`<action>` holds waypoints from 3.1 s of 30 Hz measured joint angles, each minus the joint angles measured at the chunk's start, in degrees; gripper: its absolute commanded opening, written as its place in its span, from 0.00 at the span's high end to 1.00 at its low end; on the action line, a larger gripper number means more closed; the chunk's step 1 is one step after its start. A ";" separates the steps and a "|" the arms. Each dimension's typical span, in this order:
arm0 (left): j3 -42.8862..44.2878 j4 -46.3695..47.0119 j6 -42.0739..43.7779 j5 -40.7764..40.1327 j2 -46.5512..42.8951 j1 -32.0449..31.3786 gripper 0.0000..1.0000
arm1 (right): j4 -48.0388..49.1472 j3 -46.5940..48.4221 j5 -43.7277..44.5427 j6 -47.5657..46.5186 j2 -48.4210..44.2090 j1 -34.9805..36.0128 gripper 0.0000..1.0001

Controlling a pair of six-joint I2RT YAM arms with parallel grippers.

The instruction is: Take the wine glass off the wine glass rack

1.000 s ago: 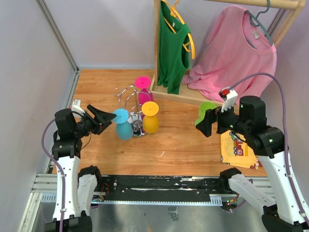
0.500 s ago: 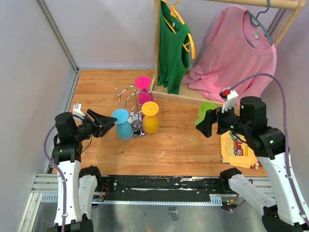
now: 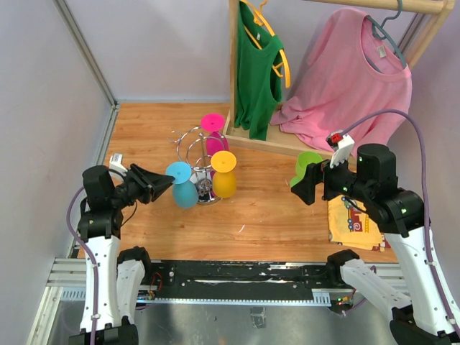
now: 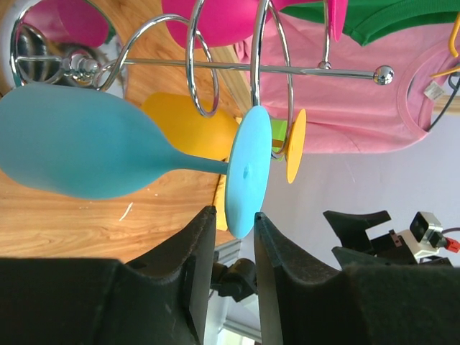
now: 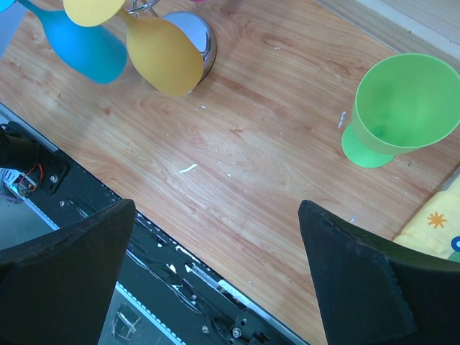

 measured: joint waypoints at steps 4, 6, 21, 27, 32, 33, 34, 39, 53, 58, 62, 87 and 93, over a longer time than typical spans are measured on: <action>-0.39 1.27 -0.61 0.46 0.17 0.00 0.83 | 0.02 -0.02 -0.11 0.33 -0.17 0.00 0.02; -0.76 1.70 -0.85 0.81 0.39 0.00 0.92 | 0.02 -0.04 -0.15 0.37 -0.26 0.00 0.02; -0.98 2.89 -3.56 2.93 0.98 0.00 1.00 | -0.07 -1.29 -0.26 0.39 -1.25 0.00 0.02; 0.92 2.05 -5.44 2.82 1.70 0.00 1.00 | -0.13 -1.29 -0.24 0.39 -1.60 0.00 0.02; 3.02 0.15 -5.62 2.43 1.75 0.00 1.00 | -0.17 -1.31 -0.22 0.39 -1.75 0.00 0.02; 3.28 -0.31 -5.60 2.25 1.66 0.00 1.00 | -0.17 -1.33 -0.22 0.39 -1.77 0.00 0.02; 3.69 -1.03 -5.57 2.01 1.55 0.00 1.00 | -0.17 -1.33 -0.22 0.39 -1.79 0.00 0.02; 5.25 -4.15 -5.27 0.57 0.74 0.00 1.00 | -0.42 -1.33 -0.22 0.39 -1.86 0.00 0.02; 5.81 -9.25 -3.93 -1.42 -1.55 0.00 1.00 | -0.96 -1.40 -0.20 0.39 -3.06 0.00 0.02; 7.45 -10.19 -2.56 -3.48 -2.19 0.00 1.00 | -1.70 -1.40 -0.11 0.39 -3.98 0.00 0.02; 12.31 -10.54 0.74 -7.78 -2.49 0.00 1.00 | -2.27 -1.40 0.07 0.37 -4.26 0.00 0.02; 48.72 -7.61 47.93 -11.96 21.44 0.00 1.00 | 0.11 11.58 4.33 0.59 7.10 0.00 0.02; 50.01 0.04 54.75 -10.01 24.17 0.00 1.00 | 0.96 14.95 4.55 0.63 9.49 0.00 0.02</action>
